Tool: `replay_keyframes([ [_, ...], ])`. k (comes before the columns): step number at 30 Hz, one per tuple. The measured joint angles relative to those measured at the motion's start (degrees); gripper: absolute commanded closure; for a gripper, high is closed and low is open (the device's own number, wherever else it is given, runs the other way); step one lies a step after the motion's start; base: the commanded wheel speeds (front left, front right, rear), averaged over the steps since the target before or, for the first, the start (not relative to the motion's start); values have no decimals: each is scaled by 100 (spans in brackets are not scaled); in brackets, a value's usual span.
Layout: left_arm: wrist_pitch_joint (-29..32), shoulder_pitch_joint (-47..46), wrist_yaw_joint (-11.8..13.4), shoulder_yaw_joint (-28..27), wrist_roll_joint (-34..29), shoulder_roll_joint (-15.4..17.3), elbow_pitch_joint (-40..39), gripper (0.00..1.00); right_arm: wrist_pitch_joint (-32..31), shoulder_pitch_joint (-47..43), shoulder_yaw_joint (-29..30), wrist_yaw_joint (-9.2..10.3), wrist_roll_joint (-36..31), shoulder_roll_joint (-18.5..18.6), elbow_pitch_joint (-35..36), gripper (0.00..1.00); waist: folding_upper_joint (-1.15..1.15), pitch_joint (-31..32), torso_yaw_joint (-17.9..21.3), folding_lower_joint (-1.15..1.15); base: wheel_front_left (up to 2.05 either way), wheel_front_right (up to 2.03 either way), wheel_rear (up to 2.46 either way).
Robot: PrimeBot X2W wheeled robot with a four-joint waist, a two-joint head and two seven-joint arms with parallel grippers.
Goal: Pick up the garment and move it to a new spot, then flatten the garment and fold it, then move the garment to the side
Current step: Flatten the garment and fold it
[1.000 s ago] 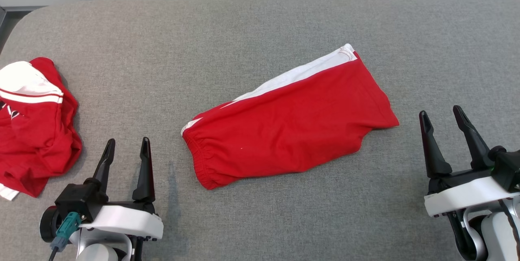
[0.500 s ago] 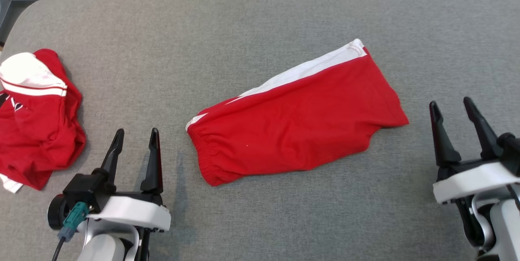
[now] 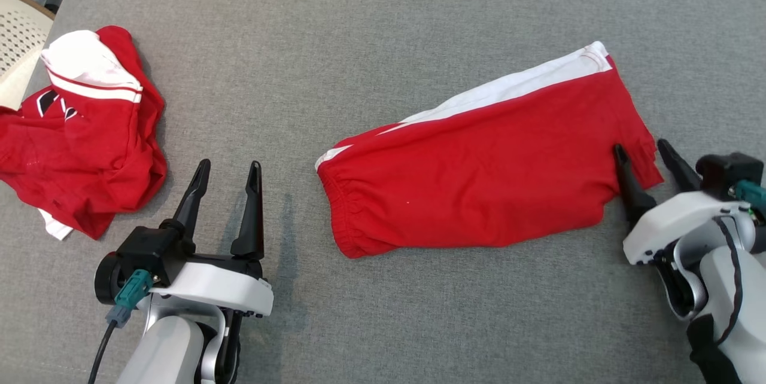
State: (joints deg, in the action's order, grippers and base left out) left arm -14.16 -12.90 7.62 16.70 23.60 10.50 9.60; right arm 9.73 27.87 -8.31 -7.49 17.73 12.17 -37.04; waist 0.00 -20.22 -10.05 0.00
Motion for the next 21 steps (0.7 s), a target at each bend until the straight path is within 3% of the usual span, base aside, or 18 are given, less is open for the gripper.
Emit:
replay_keyframes([
  [4, -10, -27, -34, -1, 2, -26, 73, 0, -210, 293, -168, 1, 190, -4, -413, 0, 0, -37, -69, 0, 0, 0, 0],
  [5, -25, -27, -34, -15, 2, -12, 79, 0, -234, 333, -218, 2, 259, -2, -461, 67, 0, -36, -61, 0, 0, 0, 0],
  [6, -26, -29, -34, -32, 2, -7, 81, 0, -232, 359, -245, 2, 323, -4, -493, 100, 0, -36, -49, 0, 0, 0, 0],
  [15, -58, 13, 3, -160, -30, 115, 101, 0, 226, -29, -487, -2, 859, -129, -322, 100, 0, 65, 228, 0, 0, 0, 0],
  [21, -57, 174, 59, -197, 11, 155, 41, 0, 479, -875, -185, -21, 1020, -250, 130, 100, 0, 200, 490, 0, 0, 0, 0],
])
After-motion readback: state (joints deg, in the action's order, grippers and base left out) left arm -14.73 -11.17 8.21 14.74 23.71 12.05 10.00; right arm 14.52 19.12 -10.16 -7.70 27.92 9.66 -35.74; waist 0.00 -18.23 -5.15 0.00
